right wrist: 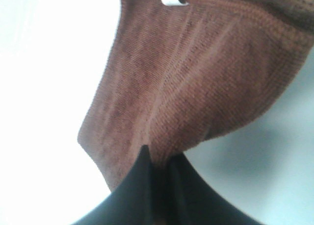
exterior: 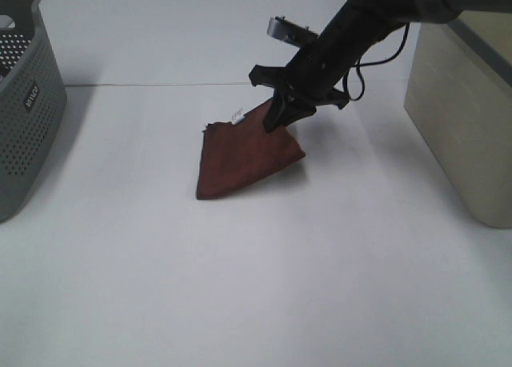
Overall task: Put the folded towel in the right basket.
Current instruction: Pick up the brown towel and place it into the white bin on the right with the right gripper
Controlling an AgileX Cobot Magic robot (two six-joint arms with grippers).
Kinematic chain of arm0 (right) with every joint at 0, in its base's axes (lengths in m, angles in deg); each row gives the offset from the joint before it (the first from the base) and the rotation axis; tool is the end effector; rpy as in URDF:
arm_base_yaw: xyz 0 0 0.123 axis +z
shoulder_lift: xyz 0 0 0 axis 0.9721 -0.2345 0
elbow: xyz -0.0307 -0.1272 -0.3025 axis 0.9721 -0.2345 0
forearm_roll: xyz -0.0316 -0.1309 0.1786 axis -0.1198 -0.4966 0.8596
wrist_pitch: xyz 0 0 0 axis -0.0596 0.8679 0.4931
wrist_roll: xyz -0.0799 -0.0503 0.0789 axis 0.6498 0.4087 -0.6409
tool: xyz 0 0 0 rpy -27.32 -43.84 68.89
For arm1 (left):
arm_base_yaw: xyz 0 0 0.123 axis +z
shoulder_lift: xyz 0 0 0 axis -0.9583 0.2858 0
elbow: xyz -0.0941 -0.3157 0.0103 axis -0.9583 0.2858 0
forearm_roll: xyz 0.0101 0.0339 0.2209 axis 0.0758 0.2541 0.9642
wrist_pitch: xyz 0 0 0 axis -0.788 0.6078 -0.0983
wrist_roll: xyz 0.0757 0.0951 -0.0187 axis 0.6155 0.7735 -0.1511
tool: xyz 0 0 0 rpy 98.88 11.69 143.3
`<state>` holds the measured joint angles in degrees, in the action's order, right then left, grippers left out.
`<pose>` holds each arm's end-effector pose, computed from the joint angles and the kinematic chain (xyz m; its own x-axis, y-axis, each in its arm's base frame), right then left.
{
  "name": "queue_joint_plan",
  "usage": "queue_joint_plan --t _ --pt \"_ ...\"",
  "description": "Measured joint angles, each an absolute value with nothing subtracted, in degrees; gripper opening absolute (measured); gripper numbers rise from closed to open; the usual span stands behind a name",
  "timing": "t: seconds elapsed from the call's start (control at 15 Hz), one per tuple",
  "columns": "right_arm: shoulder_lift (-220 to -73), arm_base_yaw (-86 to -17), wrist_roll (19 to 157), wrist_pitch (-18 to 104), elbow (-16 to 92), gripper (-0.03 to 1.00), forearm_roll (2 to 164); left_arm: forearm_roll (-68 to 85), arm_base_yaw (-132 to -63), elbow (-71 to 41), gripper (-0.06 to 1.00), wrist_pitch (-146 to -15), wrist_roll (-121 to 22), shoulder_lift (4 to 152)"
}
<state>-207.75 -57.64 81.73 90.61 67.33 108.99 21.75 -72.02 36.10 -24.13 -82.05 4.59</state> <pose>0.4629 0.2187 0.1750 -0.9258 -0.2482 -0.2853 -0.3604 0.8072 0.4675 -0.0465 -0.0012 0.2494 -0.4441 0.0213 -0.8957 -0.0098 0.9995 0.0286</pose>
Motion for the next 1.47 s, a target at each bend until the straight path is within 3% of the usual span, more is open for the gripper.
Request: queue_joint_plan --t 0.67,1.0,1.47 --pt "-185.9 -57.6 74.4 103.0 67.3 0.05 73.1 21.7 -72.0 36.1 0.88 -24.1 -82.0 4.6" --pt "-180.4 -58.6 74.4 103.4 67.3 0.05 62.1 21.7 -72.0 36.1 0.88 -24.1 -82.0 4.6" --pt "-178.5 -75.6 75.0 103.5 68.0 0.05 67.1 21.7 -72.0 36.1 0.88 -24.1 -82.0 4.6"
